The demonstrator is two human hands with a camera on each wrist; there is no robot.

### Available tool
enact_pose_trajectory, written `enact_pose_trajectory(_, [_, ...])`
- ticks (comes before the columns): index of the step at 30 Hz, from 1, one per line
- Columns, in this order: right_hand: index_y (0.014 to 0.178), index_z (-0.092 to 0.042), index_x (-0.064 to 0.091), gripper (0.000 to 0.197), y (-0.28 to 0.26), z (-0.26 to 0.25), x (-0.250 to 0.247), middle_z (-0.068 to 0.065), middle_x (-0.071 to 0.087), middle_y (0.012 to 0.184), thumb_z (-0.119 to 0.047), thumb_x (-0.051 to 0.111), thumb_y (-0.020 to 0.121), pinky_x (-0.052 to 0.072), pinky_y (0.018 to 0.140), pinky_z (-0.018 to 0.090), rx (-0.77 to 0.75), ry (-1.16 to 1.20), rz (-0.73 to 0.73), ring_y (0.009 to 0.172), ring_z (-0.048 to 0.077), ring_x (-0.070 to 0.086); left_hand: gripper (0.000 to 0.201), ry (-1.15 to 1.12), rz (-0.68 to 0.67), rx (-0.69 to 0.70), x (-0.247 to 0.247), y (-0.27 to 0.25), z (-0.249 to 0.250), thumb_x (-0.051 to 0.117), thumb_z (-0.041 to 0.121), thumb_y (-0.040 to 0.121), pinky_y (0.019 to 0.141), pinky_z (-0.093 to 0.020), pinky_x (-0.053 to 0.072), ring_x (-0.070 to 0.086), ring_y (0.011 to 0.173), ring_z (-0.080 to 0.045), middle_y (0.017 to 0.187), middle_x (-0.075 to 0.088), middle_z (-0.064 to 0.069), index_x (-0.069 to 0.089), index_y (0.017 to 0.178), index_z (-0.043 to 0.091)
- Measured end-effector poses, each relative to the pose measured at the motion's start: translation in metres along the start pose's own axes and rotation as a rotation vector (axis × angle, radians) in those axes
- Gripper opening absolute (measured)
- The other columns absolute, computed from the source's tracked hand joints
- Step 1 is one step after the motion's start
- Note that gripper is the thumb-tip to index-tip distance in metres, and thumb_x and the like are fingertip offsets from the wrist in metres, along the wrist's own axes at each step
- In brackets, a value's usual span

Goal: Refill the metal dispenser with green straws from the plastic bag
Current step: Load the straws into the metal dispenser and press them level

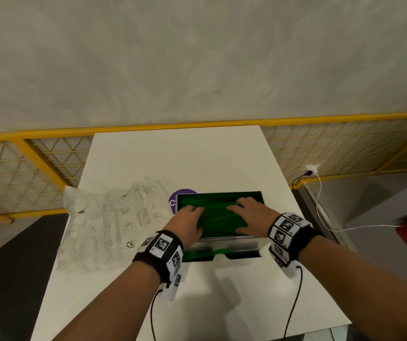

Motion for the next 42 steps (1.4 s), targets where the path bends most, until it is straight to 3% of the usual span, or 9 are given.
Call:
enact_pose_trajectory(5, [0.151,-0.03,-0.005,0.098,0.014,0.012,0.015,0.022,0.008,0.156,-0.053,0.061,0.083,0.029,0.113,0.046,0.128,-0.067,-0.163,0.14,0.039,0.023,0.089,0.201,-0.318,-0.132,0.019,0.023,-0.004,0.068,0.02,0.081,0.103,-0.044,0.043,0.045,0.125,-0.036,0.139,0.038,-0.019,0.012,0.149,0.02])
enact_pose_trajectory(10, [0.15,-0.032,0.002,0.096,0.025,0.007,0.019,0.022,0.022,0.149,-0.033,0.069,0.082,0.042,0.102,0.05,0.187,0.004,-0.17,0.132,0.043,0.032,0.098,0.353,-0.483,-0.15,0.021,0.034,-0.002,0.068,0.01,0.078,0.1,-0.045,0.045,0.049,0.121,-0.039,0.138,0.041,-0.023,0.002,0.15,0.021])
enact_pose_trajectory(14, [0.148,-0.021,0.019,0.083,0.026,0.002,0.023,0.02,0.022,0.146,-0.018,0.068,0.081,0.039,0.103,0.05,0.282,0.174,-0.07,0.131,0.043,0.027,0.102,0.52,-0.401,-0.172,0.023,0.036,-0.001,0.071,0.015,0.076,0.1,-0.044,0.039,0.042,0.126,-0.037,0.138,0.037,-0.02,0.001,0.15,0.02])
enact_pose_trajectory(17, [0.145,-0.017,0.025,0.08,0.023,0.006,0.024,0.019,0.024,0.144,-0.024,0.069,0.079,0.036,0.104,0.047,0.31,0.178,-0.035,0.132,0.04,0.025,0.079,0.568,-0.343,-0.207,0.024,0.035,0.001,0.068,0.016,0.079,0.103,-0.044,0.036,0.037,0.128,-0.035,0.138,0.037,-0.018,0.023,0.143,0.008])
enact_pose_trajectory(20, [0.141,-0.015,0.029,0.08,0.023,0.008,0.02,0.02,0.023,0.144,-0.031,0.073,0.075,0.028,0.108,0.048,0.281,0.106,-0.012,0.132,0.039,0.023,0.062,0.579,-0.307,-0.216,0.025,0.036,0.001,0.065,0.017,0.082,0.102,-0.043,0.037,0.034,0.128,-0.033,0.137,0.035,-0.017,0.035,0.136,0.009])
enact_pose_trajectory(25, [0.146,-0.024,0.018,0.09,0.024,0.004,0.018,0.014,0.043,0.138,-0.042,0.071,0.075,0.031,0.106,0.048,0.218,0.118,-0.047,0.124,0.035,0.043,0.058,0.427,-0.349,-0.169,0.025,0.035,-0.001,0.065,0.008,0.08,0.09,-0.042,0.049,0.056,0.111,-0.036,0.123,0.051,-0.018,0.034,0.13,0.004])
enact_pose_trajectory(32, [0.132,-0.016,0.041,0.064,0.019,0.009,0.002,0.012,0.047,0.129,-0.04,0.069,0.08,0.038,0.098,0.041,0.276,0.171,0.096,0.12,0.032,0.041,0.072,0.262,-0.285,-0.088,0.017,0.035,-0.003,0.061,0.011,0.083,0.089,-0.039,0.049,0.057,0.109,-0.034,0.121,0.054,-0.018,0.02,0.142,0.007])
enact_pose_trajectory(37, [0.134,-0.017,0.043,0.063,0.018,0.012,-0.002,0.012,0.048,0.128,-0.044,0.067,0.082,0.043,0.097,0.042,0.274,0.253,0.001,0.121,0.033,0.041,0.044,0.059,-0.228,-0.03,0.009,0.036,-0.008,0.061,0.008,0.081,0.092,-0.041,0.049,0.058,0.11,-0.032,0.121,0.06,-0.014,0.053,0.125,0.013])
enact_pose_trajectory(42, [0.138,-0.022,0.04,0.062,0.014,0.006,-0.009,0.01,0.043,0.134,-0.047,0.061,0.086,0.042,0.099,0.048,0.258,0.23,-0.034,0.125,0.033,0.039,0.046,-0.022,-0.153,-0.011,0.0,0.032,-0.009,0.06,0.01,0.087,0.097,-0.038,0.046,0.055,0.115,-0.029,0.127,0.058,-0.012,0.048,0.132,0.014])
Point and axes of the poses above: each hand's wrist, its own y-axis towards the middle knuckle, its own x-axis out of the palm, z = x × y, the point moved 6 cm from there along y, towards the middle knuckle
